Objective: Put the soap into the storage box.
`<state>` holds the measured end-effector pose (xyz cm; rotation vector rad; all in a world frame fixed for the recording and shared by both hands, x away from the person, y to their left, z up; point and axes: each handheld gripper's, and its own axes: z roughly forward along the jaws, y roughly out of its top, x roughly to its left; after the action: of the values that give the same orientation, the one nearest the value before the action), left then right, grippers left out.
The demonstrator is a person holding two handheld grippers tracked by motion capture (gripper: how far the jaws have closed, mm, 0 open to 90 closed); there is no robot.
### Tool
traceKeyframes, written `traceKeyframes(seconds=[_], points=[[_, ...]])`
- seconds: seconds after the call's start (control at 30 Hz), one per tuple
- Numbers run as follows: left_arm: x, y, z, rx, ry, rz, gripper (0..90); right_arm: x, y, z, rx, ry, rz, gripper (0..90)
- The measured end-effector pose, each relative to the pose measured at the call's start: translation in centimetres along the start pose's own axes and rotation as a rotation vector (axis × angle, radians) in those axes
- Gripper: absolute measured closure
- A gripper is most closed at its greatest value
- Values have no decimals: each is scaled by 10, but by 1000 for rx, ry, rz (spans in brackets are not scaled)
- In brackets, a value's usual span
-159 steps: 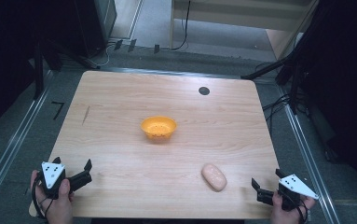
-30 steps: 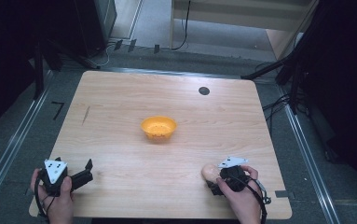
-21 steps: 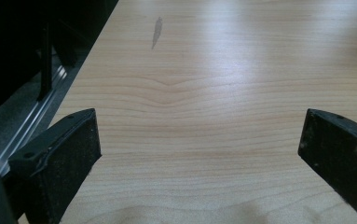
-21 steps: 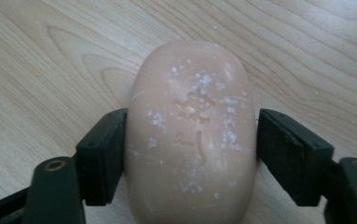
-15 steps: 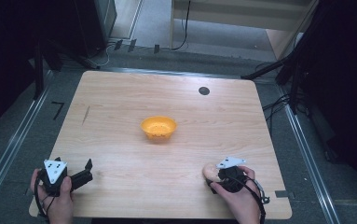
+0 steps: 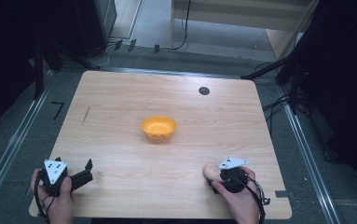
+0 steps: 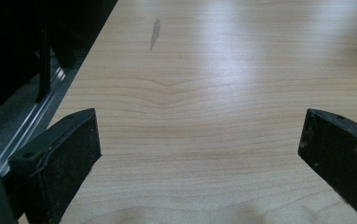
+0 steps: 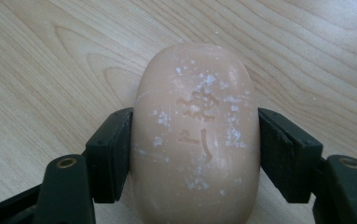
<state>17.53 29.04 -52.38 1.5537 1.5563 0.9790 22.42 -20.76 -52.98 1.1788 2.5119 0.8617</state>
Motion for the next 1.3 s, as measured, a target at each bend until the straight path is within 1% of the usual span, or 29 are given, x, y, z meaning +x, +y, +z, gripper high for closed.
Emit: traceKeyframes(seconds=[0.1, 0.33, 0.4, 0.43, 0.53, 0.57, 0.63, 0.67, 0.77, 0.97, 1.07, 1.17, 1.27, 1.3], points=[[0, 0, 0, 1, -3, 2, 0, -1, -1, 0, -3, 8, -13, 334], [0, 0, 0, 2, -5, 4, 0, -2, -2, -1, -3, 22, -21, 335], [-1, 0, 0, 2, -3, 5, 0, -3, 0, -1, 4, 24, -37, 336], [-1, 0, 0, 2, -3, 6, 0, -3, 0, -1, 4, 24, -37, 336], [0, 0, 0, 2, -6, 6, 0, -4, 2, -2, 16, 31, -66, 336], [0, 0, 0, 3, -6, 6, 0, -4, 4, -3, 20, 42, -76, 336], [0, 0, 0, 2, -8, 6, 0, -4, 5, -4, 20, 46, -81, 336], [0, 0, 0, 3, -7, 5, 0, -5, 6, -5, 16, 56, -98, 336], [0, 0, 0, 2, -10, 3, 0, -6, 10, -8, 19, 80, -125, 336], [0, 0, 0, 0, -16, 1, 0, -9, 18, -12, 4, 96, -153, 336], [0, 0, 0, 2, -13, 5, 0, -9, 23, -13, 6, 99, -165, 336], [0, 0, 0, 0, -16, 1, 0, -10, 29, -13, 11, 99, -190, 336], [0, 0, 0, -1, -16, 2, 0, -11, 35, -13, 7, 103, -203, 336], [0, 0, 0, 2, -17, 7, 0, -11, 37, -13, 9, 105, -198, 336]])
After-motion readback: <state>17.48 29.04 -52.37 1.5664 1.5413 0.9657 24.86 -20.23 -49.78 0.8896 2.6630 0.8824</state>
